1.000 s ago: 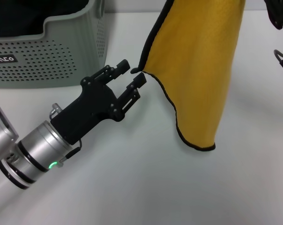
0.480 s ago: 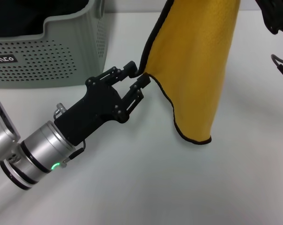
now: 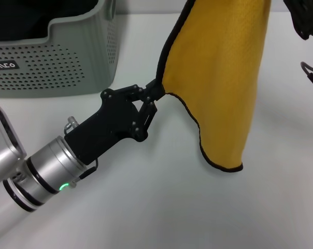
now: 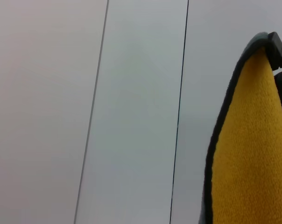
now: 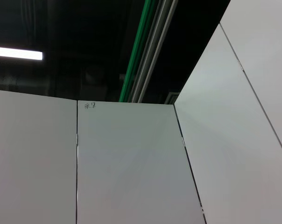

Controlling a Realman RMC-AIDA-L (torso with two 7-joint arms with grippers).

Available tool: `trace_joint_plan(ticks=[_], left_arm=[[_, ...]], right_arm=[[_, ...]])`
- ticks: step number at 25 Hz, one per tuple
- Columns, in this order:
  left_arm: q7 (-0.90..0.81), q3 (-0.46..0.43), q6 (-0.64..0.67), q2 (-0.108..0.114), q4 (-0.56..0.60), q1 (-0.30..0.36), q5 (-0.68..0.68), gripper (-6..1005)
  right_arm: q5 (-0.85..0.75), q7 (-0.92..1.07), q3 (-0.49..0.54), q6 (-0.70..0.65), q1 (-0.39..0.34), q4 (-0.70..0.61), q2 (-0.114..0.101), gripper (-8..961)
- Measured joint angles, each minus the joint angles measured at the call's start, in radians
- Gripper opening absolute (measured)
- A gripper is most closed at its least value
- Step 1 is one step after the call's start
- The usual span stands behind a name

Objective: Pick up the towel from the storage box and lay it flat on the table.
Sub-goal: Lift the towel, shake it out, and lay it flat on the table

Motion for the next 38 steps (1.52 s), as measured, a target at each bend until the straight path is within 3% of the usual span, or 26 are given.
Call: trace_joint_plan(ticks=[1,7,16,26,33,38], left_arm=[[-0.001,-0.002,0.0,0.0,0.0,0.0,-0.002,48],[-0.007,-0.039,0.015,0.0,-0.001,0.016,-0.011,36],[-0.008,-0.061,0.232,0.0,0.106,0.14,-0.014,15],[-0.008,-0.046,0.281,0.008,0.119,0.156,-0.002,9],[-0.008,0.067,0.278,0.01,0.153,0.169,-0.001,8],[-0.008,0.15,0.305,0.011,0.196,0.197,0.0,8]], right_arm=[[0.0,0.002,0.0,0.0,-0.001,0.0,0.0,6],[0.0,0.027,0.001,0.008,-0.004,0.016,-0.001,6],[0.009,0.124,0.057,0.049,-0.008,0.111,-0.012,6],[-0.004,0.2,0.053,0.118,-0.026,0.128,-0.018,6],[-0.085,0.243,0.051,0.105,-0.05,0.127,-0.016,6],[-0.166,0.245,0.05,0.012,-0.094,0.128,-0.007,6]])
